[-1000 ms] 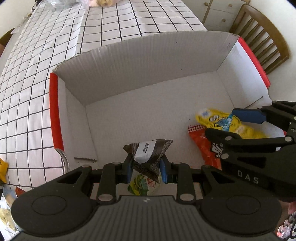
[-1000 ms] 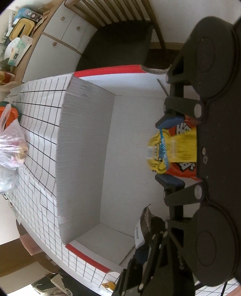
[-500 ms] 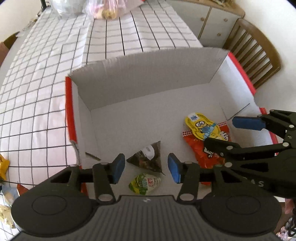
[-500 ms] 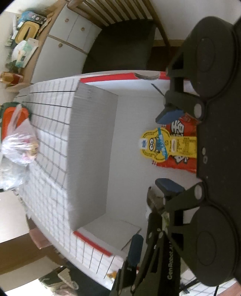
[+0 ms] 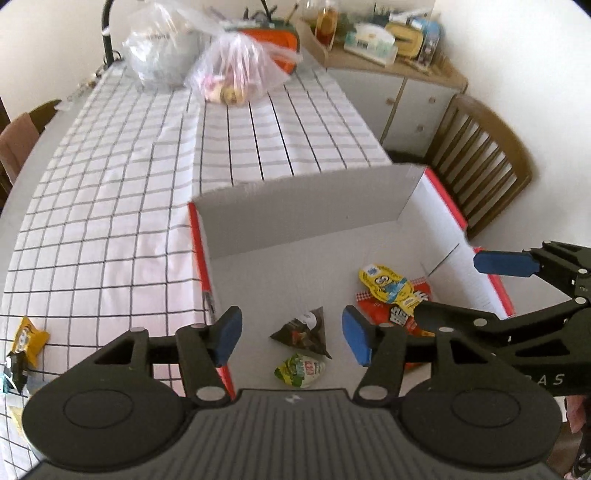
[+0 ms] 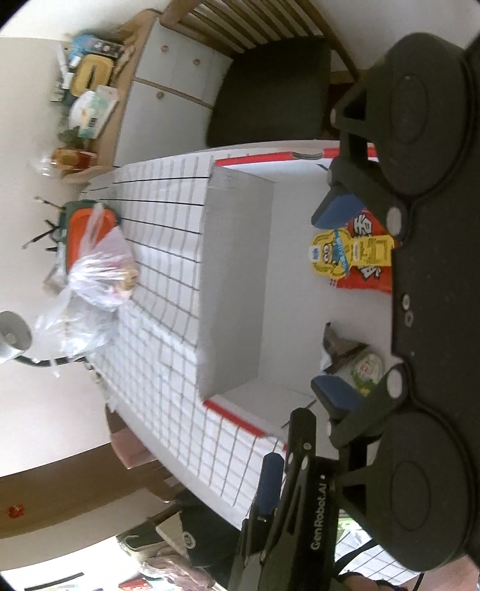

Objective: Organize snacks
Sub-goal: 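Move both tools back toward the remaining snacks on the tablecloth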

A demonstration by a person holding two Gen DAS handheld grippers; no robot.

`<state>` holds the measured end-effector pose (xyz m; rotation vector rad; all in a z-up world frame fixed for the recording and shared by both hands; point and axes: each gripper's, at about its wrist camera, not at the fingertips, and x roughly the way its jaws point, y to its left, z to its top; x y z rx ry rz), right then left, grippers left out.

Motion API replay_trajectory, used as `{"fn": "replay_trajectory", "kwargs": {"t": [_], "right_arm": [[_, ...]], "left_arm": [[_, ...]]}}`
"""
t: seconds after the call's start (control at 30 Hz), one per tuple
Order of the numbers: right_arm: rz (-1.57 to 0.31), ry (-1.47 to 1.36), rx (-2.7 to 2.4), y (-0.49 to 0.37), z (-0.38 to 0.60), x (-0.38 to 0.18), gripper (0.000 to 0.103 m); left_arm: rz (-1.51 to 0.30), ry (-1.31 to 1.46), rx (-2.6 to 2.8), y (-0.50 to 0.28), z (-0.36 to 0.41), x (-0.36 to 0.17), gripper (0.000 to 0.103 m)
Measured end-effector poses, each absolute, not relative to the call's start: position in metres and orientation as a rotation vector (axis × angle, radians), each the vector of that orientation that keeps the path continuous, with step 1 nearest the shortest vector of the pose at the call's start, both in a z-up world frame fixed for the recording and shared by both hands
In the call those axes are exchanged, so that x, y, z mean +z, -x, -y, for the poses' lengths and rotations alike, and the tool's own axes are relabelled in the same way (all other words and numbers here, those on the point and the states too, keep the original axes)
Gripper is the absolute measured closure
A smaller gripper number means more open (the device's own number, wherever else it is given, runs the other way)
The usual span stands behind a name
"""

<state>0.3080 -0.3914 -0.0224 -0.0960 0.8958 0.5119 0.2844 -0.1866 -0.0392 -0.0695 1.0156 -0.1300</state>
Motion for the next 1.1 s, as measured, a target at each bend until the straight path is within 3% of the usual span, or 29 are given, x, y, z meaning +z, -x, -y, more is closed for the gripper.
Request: {"fn": "replay_trajectory", "kwargs": {"t": [0.43, 0.77, 0.9, 1.1], "right_arm": [[-0.729, 0.044, 0.535, -0.249, 0.349, 0.021, 0.002], [-0.708, 0.040, 0.556, -0.208, 0.295, 0.023, 0.000], [-0.703, 0.031, 0.567, -0.196, 0.273, 0.018, 0.000], [-0.740, 0.037, 0.569, -0.183, 0.239, 0.001, 0.000]], "left_arm": [[-0.875, 0.068, -0.183, -0.233, 0.131, -0.005, 0.038], [-0.797, 0.087, -0.172, -0.193, 0.065, 0.005, 0.032], [-0.777, 0.116, -0.154, -0.179, 0.035, 0.004, 0.024], [-0.796, 0.141, -0.114, -0.169, -0.015, -0.006, 0.023]]}}
